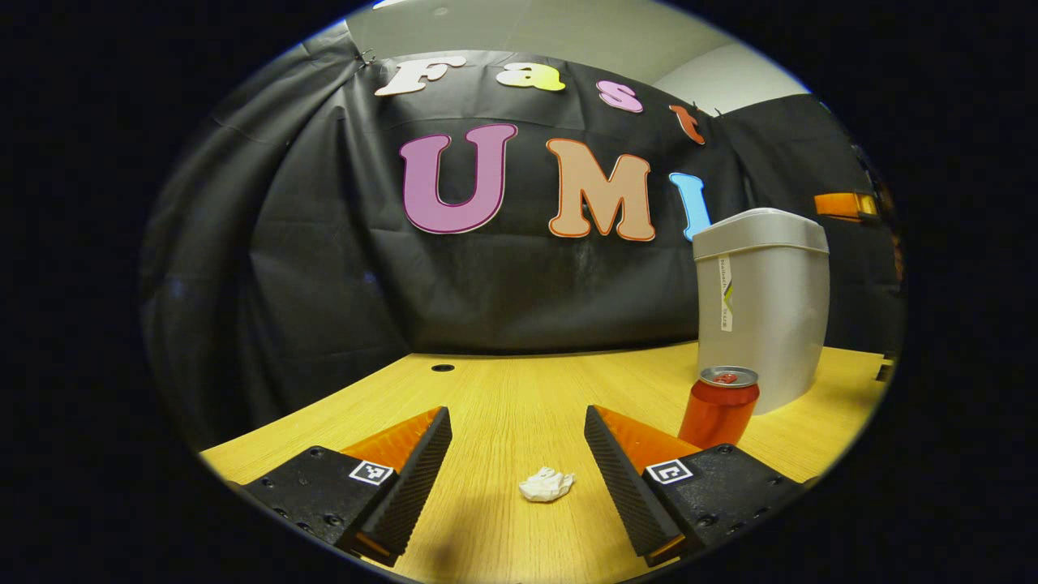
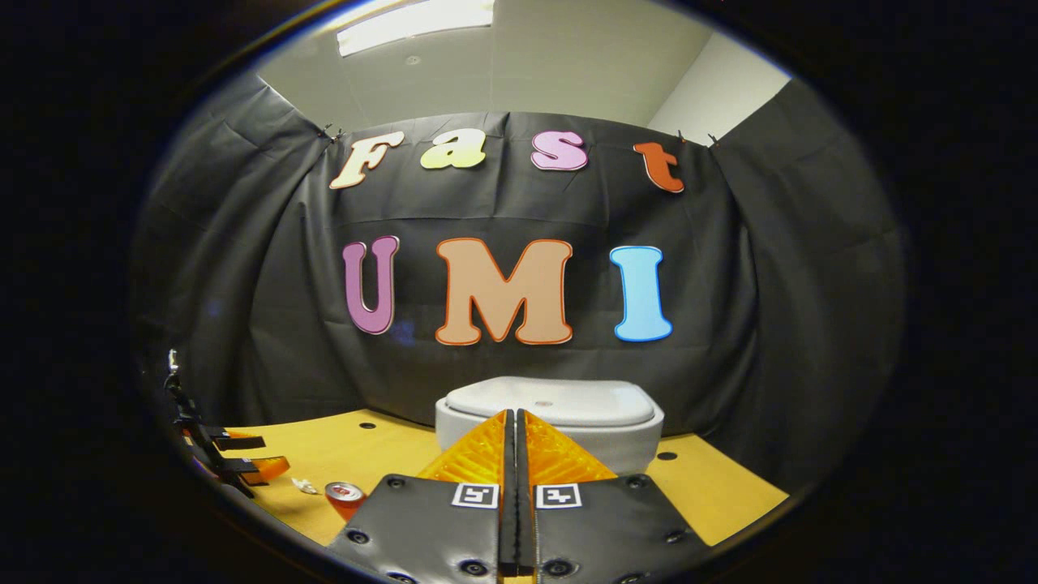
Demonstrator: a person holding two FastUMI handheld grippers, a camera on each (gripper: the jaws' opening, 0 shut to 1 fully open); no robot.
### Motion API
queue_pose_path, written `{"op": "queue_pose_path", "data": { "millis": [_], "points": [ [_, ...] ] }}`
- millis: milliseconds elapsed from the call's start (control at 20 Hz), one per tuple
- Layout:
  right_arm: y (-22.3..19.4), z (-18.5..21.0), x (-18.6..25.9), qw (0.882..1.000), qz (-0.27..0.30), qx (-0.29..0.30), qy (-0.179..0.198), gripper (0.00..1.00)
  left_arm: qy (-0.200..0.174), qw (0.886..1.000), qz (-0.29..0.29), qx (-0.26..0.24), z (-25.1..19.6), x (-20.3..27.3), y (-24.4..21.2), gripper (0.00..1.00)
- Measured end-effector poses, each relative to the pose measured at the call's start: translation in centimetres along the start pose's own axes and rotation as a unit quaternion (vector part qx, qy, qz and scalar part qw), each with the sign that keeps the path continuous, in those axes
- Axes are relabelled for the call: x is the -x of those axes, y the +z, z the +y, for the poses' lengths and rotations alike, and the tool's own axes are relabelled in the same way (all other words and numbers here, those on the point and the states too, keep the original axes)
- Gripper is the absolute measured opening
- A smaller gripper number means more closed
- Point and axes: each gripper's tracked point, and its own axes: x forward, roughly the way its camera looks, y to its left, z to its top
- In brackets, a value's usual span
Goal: Press the lid of the desktop garbage bin to open it, pick up the crumpled paper on the desktop and throw it into the bin, then pick up the pop can on the desktop and drop it into the bin, and finally close the garbage bin lid.
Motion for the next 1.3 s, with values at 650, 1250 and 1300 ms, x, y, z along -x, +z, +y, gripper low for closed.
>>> {"op": "queue_pose_path", "data": {
  "millis": [650, 1250, 1300],
  "points": [
    [-7.8, 1.2, 1.3, 0.998, 0.013, -0.053, 0.02, 0.04, 0.005, 1.0, 0.0, 0.0, 0.0, 0.1, 0.1, 0.97],
    [-10.0, 1.7, 1.7, 0.999, 0.021, -0.022, 0.037, 0.87, -0.034, 0.999, 0.027, -0.001, -1.0, -0.7, -1.0, 0.97],
    [-9.9, 1.7, 1.7, 0.999, 0.019, -0.023, 0.036, 0.95, -0.038, 0.999, 0.035, -0.001, -1.1, -0.7, -1.2, 0.96]
  ]
}}
